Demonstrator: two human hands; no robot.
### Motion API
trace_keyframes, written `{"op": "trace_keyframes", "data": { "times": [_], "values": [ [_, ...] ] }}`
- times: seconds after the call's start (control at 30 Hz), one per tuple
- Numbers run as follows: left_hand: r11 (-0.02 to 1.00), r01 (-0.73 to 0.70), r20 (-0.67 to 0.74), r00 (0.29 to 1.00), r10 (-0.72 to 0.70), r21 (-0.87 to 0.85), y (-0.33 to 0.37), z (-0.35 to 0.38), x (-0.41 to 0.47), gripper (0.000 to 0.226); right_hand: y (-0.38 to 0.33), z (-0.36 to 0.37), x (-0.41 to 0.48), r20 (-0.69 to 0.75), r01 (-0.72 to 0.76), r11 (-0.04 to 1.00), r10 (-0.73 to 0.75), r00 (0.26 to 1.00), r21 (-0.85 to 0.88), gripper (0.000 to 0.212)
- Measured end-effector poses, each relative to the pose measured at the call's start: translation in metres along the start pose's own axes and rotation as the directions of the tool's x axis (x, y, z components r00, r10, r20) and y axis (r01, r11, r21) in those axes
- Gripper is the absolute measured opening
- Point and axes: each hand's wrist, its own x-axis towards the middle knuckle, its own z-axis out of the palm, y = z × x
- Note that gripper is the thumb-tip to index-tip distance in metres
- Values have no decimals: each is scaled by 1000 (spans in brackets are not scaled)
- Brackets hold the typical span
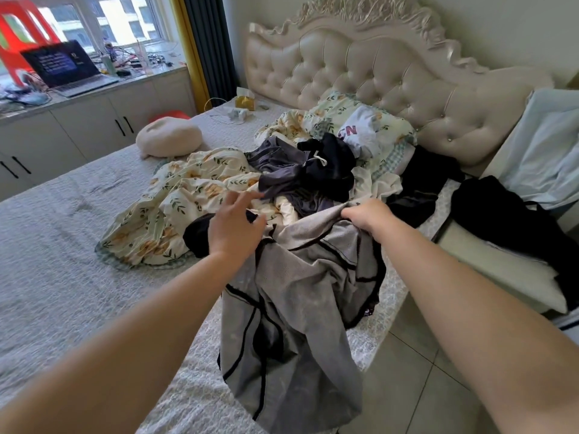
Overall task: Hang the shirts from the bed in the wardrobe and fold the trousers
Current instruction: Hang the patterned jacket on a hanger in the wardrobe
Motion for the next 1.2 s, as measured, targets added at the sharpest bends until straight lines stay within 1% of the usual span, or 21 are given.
{"op": "trace_keyframes", "data": {
  "times": [0.07,0.13,0.23,0.27,0.33,0.37,0.4,0.47,0.5,0.57,0.6,0.67,0.7,0.73,0.77,0.8,0.83,0.87,1.03,1.1,1.2],
  "values": [
    [993,-117,61,991,119,-22,11,4,-4,44,-10,-5,-7,46,15,997,-19,999,77,39],
    [979,-202,147,968,205,-34,22,10,-8,60,-20,-5,-16,162,-3,979,-30,986,202,32],
    [979,-189,303,931,204,-79,35,20,-14,80,-32,1,-25,396,-106,875,-103,913,473,31],
    [982,-172,334,924,186,-72,37,24,-16,77,-33,3,-26,460,-158,823,-136,878,545,34],
    [985,-150,339,925,170,-85,37,30,-20,51,-34,4,-28,506,-208,765,-173,845,610,37],
    [985,-120,329,932,154,-122,36,31,-20,32,-32,5,-26,480,-189,762,-176,859,619,36],
    [984,-70,325,938,121,-166,34,31,-19,22,-28,6,-23,420,-132,782,-178,890,610,35],
    [972,59,336,942,22,-228,28,32,-17,22,-14,12,-13,192,59,839,-191,963,541,44],
    [962,119,343,939,-28,-247,25,32,-15,24,-5,16,-9,38,169,854,-215,976,491,50],
    [933,221,340,933,-118,-283,20,32,-12,27,8,25,-15,-195,387,826,-336,922,410,49],
    [914,268,331,929,-162,-304,18,32,-9,29,14,31,-20,-231,463,807,-403,885,366,49],
    [864,351,316,918,-241,-361,16,31,-6,33,22,51,-29,-130,489,831,-472,872,264,63],
    [833,385,320,909,-267,-398,16,30,-4,34,26,62,-30,-48,452,869,-452,891,203,68],
    [801,411,333,900,-281,-435,16,28,-3,34,30,71,-30,13,412,897,-419,908,162,63],
    [779,423,343,896,-283,-462,17,26,-3,33,33,77,-27,32,381,911,-390,920,157,46],
    [774,421,344,897,-277,-473,17,24,-2,31,35,79,-26,25,350,912,-363,931,213,24],
    [788,405,333,904,-268,-465,15,21,-1,29,35,75,-24,2,327,904,-341,940,276,17],
    [810,382,316,913,-257,-445,13,17,0,26,32,66,-23,-34,329,896,-334,942,299,28],
    [930,163,219,971,-92,-330,6,-7,15,25,-11,-3,-17,-156,478,856,-454,877,197,40],
    [978,48,153,988,-17,-202,10,-14,20,25,-33,-37,-24,-114,534,825,-522,845,184,40],
    [987,12,58,998,-3,-159,20,-24,28,21,-63,-78,-43,-42,650,729,-658,752,214,23]
  ]
}}
